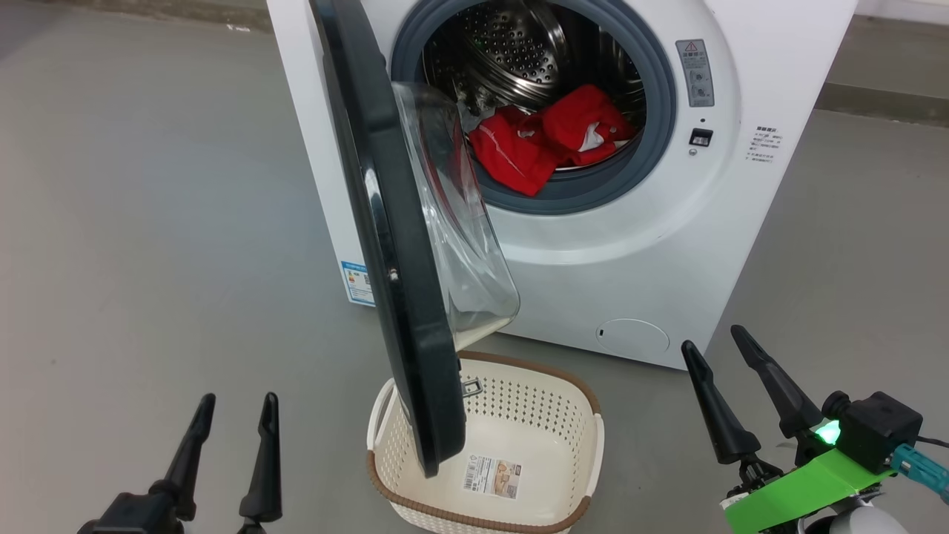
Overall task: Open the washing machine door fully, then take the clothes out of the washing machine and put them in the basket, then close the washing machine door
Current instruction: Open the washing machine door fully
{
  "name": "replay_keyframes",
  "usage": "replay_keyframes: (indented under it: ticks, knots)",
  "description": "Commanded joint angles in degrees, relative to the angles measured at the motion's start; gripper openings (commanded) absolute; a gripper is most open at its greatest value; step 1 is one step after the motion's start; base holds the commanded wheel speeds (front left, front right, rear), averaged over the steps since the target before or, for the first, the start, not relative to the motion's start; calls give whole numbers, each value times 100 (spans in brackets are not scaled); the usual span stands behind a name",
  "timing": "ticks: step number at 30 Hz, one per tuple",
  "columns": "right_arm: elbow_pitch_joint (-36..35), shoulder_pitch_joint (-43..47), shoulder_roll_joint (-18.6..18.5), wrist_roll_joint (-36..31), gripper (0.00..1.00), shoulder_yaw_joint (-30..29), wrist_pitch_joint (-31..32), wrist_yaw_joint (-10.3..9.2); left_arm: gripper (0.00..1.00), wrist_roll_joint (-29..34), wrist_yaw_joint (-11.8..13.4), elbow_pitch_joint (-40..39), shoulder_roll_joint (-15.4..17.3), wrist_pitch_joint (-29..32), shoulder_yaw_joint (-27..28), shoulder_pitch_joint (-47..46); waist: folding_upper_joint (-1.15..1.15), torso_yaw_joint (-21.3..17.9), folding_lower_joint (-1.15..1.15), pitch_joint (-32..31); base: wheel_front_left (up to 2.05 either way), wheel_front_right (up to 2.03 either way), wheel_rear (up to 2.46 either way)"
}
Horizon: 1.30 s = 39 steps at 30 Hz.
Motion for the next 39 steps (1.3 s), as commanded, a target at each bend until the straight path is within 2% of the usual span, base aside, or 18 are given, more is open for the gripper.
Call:
replay_keyframes:
  ticks: [1,12,39]
  knots:
    - [-101,-73,-57,-98,100,35,-35,-4,100,-4,44,-164,35,-44,219,-138,0,-2,0,7,0,0,0]
    - [54,-85,-3,-185,100,-133,-36,-4,100,24,37,-86,24,-44,233,-146,0,-10,0,24,0,0,0]
    - [586,-198,58,-220,100,-98,-36,-4,100,45,30,-32,33,-44,222,-185,0,1,0,4,0,0,0]
